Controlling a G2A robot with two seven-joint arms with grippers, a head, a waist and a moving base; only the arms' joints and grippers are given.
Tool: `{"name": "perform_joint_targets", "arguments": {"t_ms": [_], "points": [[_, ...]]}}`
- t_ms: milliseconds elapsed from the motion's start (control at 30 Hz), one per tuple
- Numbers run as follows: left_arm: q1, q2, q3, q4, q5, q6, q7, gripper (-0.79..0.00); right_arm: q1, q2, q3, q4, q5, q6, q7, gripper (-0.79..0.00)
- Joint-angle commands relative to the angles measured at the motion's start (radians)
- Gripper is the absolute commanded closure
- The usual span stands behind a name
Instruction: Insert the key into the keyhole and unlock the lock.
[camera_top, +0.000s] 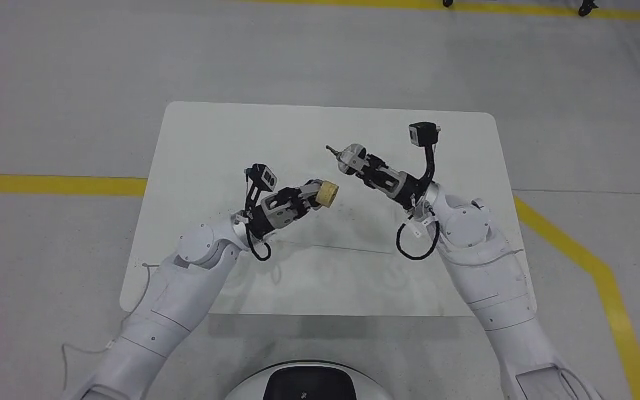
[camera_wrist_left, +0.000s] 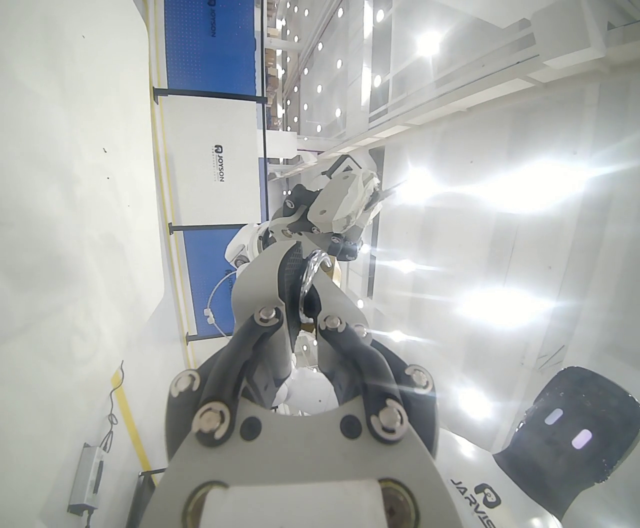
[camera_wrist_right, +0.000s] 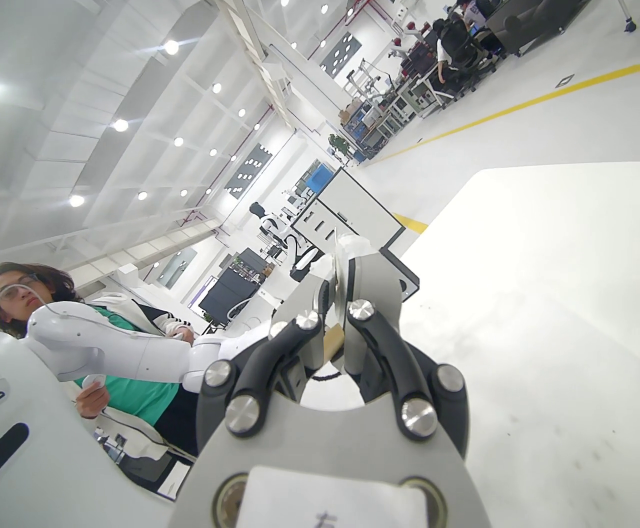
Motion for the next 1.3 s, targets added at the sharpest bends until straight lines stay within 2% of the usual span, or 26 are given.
{"name": "perform_joint_targets", "arguments": {"t_ms": [0,267,667,867,1100,1267], "points": [[-0.001,-0.001,0.001,0.001,-0.003,0.0,-0.003,0.0,0.004,-0.001,-0.004,0.005,0.002,0.0,0.009,0.0],[-0.012,-0.009,0.008,0.015,-0.011,-0.003,0.001,0.0,0.008,-0.001,-0.014,0.006,0.0,0.007,0.043,0.0],[-0.026,-0.016,-0.001,0.041,-0.04,0.04,0.014,0.0,0.008,0.004,-0.023,-0.009,0.029,-0.057,0.14,0.0],[-0.027,-0.021,-0.02,0.057,-0.112,0.096,0.055,0.0,-0.004,0.008,0.019,-0.033,-0.002,-0.078,0.061,0.0],[-0.029,-0.031,-0.031,0.073,-0.201,0.183,0.138,0.0,-0.061,0.022,0.107,-0.12,-0.228,-0.041,-0.074,0.0],[-0.035,-0.041,-0.022,0.07,-0.274,0.273,0.181,0.0,-0.119,0.033,0.161,-0.188,-0.336,-0.002,-0.117,0.0]]}}
